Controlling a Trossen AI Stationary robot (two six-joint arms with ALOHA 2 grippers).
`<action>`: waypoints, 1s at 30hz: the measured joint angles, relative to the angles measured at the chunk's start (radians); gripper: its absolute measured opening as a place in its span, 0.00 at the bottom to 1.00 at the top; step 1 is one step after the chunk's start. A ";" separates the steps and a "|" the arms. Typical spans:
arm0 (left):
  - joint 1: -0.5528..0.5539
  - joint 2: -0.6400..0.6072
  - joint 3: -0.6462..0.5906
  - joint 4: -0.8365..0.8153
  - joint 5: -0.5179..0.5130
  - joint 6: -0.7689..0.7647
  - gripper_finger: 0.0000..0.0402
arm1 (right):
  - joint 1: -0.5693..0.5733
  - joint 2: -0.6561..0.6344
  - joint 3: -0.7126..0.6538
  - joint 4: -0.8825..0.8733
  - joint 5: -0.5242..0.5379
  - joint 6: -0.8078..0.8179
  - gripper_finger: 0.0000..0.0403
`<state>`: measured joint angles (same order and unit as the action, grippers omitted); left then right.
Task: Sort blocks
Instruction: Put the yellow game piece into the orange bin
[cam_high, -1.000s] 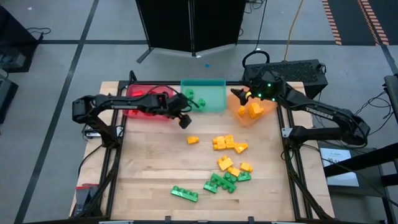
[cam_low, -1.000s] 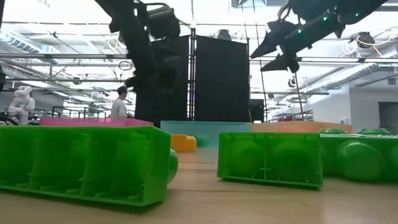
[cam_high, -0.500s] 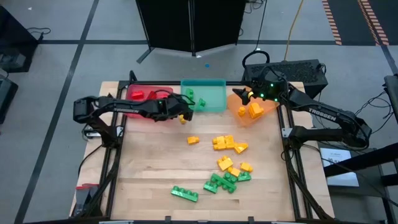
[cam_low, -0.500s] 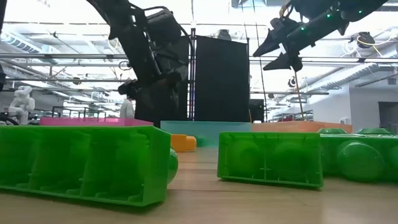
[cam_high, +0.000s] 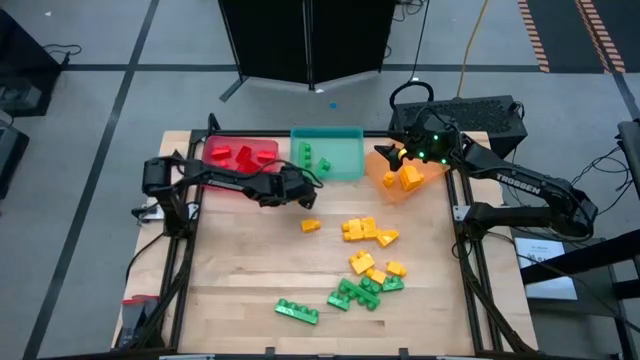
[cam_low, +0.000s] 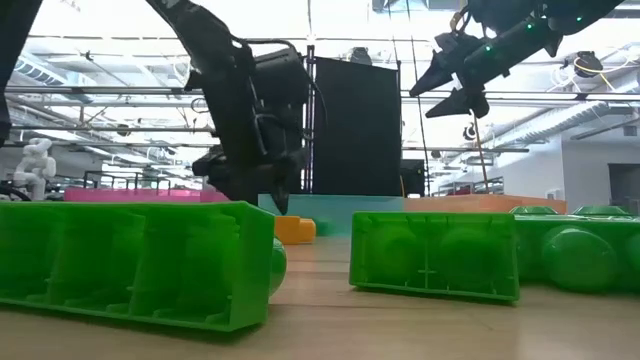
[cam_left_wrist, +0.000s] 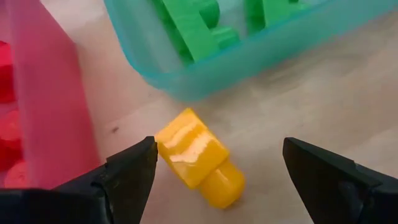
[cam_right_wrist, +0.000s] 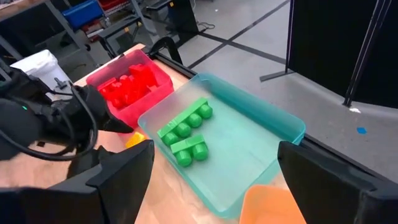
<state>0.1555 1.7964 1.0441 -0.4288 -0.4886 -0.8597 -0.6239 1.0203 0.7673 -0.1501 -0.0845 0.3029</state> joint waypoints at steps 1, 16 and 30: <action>0.000 0.012 0.000 -0.001 0.000 0.000 0.86 | 0.000 0.000 0.000 0.000 0.000 0.001 0.84; -0.010 0.087 0.001 0.028 0.062 -0.003 0.58 | 0.004 0.000 0.000 -0.002 0.000 0.004 0.84; -0.078 0.082 0.004 0.021 0.109 -0.073 0.27 | 0.004 0.000 0.000 -0.015 -0.001 0.004 0.84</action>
<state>0.0777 1.8782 1.0482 -0.4073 -0.3794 -0.9325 -0.6201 1.0203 0.7673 -0.1648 -0.0859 0.3069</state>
